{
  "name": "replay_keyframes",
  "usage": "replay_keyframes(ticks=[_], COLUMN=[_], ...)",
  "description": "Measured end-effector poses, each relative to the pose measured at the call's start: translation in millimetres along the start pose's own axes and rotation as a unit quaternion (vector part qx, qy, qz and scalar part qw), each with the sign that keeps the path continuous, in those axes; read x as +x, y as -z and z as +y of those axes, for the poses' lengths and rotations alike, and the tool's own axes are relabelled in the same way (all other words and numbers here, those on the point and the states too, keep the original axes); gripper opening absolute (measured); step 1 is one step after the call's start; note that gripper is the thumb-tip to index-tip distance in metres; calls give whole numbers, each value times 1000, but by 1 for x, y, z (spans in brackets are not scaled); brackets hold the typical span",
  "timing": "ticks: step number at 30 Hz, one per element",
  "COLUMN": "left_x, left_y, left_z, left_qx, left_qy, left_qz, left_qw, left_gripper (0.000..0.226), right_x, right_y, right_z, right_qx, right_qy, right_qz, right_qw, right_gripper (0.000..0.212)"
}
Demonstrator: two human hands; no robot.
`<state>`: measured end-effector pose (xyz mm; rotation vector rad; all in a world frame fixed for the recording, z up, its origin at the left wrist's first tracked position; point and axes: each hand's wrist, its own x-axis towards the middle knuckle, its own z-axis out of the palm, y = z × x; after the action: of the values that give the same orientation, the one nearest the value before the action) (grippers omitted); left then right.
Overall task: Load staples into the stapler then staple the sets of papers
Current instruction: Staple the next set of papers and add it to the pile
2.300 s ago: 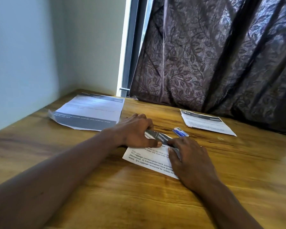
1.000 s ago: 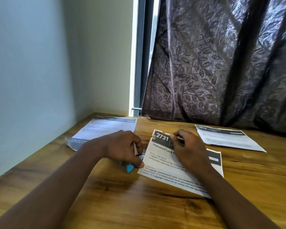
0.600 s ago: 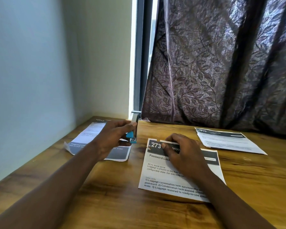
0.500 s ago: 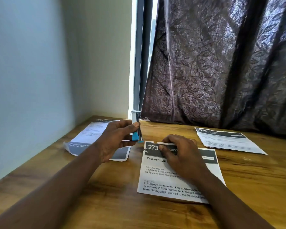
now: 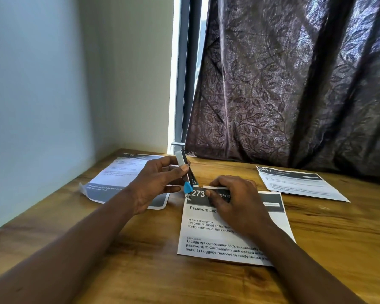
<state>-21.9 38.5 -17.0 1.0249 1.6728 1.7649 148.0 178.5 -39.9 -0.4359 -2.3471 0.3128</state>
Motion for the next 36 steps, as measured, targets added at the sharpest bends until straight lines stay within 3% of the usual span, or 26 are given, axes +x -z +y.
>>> replay_keyframes(ticks=[6,11,20,27,32,36], left_x=[-2,0,-3,-7,-10,-8], left_y=[-4,-3,-4,-3,-5,-3], left_z=[4,1,1,5,5,3], left_qx=[13,42,35,8,0,-2], left_qy=[22,35,67,80,86,88], left_qz=[-22,15,8,-41,-99,-103], left_qw=[999,998,997,996,991,991], left_gripper=[56,63,43,60,32,47], right_x=[0,-2,-3,-2,-2,-2], right_y=[1,3,5,6,7,7], right_z=[-5,-8,-14,-14,-15,-14], right_qx=[-5,-1,3,-8,-3,-3], right_qy=[16,31,43,36,30,30], right_qz=[-2,-13,-16,-26,-28,-34], right_qw=[1000,999,999,999,999,999], right_gripper=[19,20,20,20,20,21])
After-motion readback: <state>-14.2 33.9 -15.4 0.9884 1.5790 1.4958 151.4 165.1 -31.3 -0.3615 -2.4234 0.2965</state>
